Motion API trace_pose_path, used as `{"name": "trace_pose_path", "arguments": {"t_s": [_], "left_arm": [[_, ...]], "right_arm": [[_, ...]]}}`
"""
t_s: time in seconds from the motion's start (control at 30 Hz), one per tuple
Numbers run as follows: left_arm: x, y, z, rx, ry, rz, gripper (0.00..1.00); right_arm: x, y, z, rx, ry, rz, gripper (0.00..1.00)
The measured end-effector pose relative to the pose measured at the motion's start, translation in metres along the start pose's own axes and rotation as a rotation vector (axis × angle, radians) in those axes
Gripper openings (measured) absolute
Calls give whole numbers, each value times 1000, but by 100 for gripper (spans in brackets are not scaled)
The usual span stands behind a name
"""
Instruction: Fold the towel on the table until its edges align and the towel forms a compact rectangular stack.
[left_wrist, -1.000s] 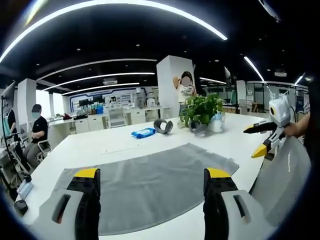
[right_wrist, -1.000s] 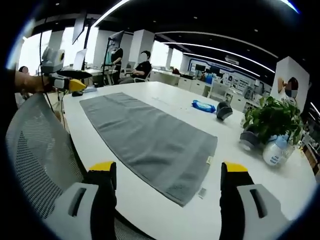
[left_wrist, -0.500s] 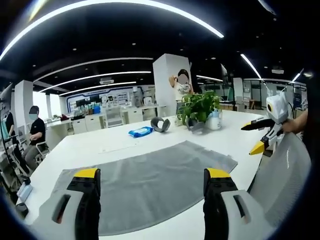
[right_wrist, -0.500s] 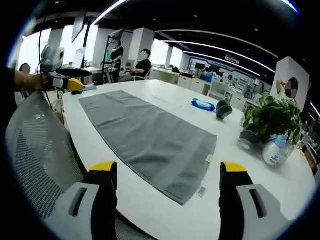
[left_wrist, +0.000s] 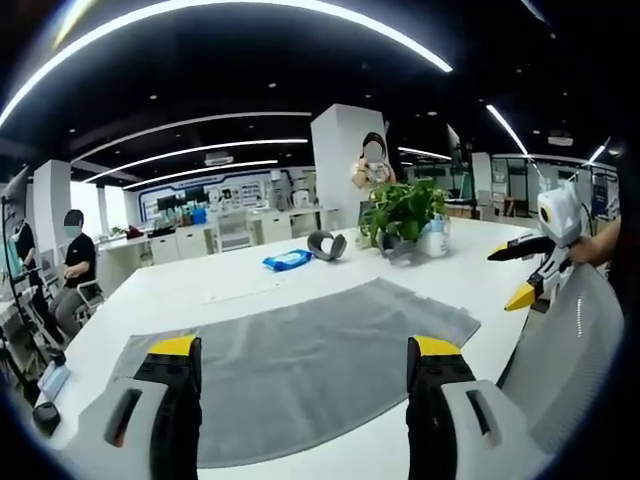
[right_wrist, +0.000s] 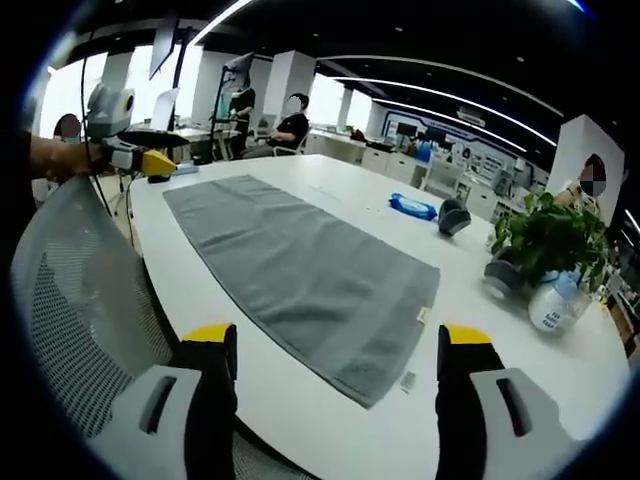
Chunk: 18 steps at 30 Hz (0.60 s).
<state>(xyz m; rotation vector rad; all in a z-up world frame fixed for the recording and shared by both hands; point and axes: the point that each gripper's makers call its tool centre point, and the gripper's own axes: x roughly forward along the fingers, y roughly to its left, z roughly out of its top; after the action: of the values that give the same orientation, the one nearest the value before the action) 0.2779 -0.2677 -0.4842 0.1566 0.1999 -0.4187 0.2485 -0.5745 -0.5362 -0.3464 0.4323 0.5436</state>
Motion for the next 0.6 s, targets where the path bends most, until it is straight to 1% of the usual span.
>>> {"name": "trace_pose_path", "arguments": {"t_s": [0.1,0.17,0.23,0.33,0.4,0.47,0.53,0.6], "left_arm": [[0,0,0,10,3,6,87],[0,-2,2,15,10,11,86],[1,-4,1,13,18,8,86],[1,-6,2,14,16,-1,86],[2,-5,1,20,18,0,86],[2,-5,1,29,29,5,86],[2,-7,0,25,36,-3,86],[2,-10,0,25,35,-14,86]], "right_arm": [[0,1,-1,11,0,11,81],[1,3,-1,0,3,17,81],[1,3,-1,-9,4,17,81],[1,2,-2,3,7,16,81],[1,2,-1,12,2,22,81],[2,4,-1,1,6,28,81],[2,4,-2,-12,10,24,80],[1,1,-2,-6,10,14,80]]}}
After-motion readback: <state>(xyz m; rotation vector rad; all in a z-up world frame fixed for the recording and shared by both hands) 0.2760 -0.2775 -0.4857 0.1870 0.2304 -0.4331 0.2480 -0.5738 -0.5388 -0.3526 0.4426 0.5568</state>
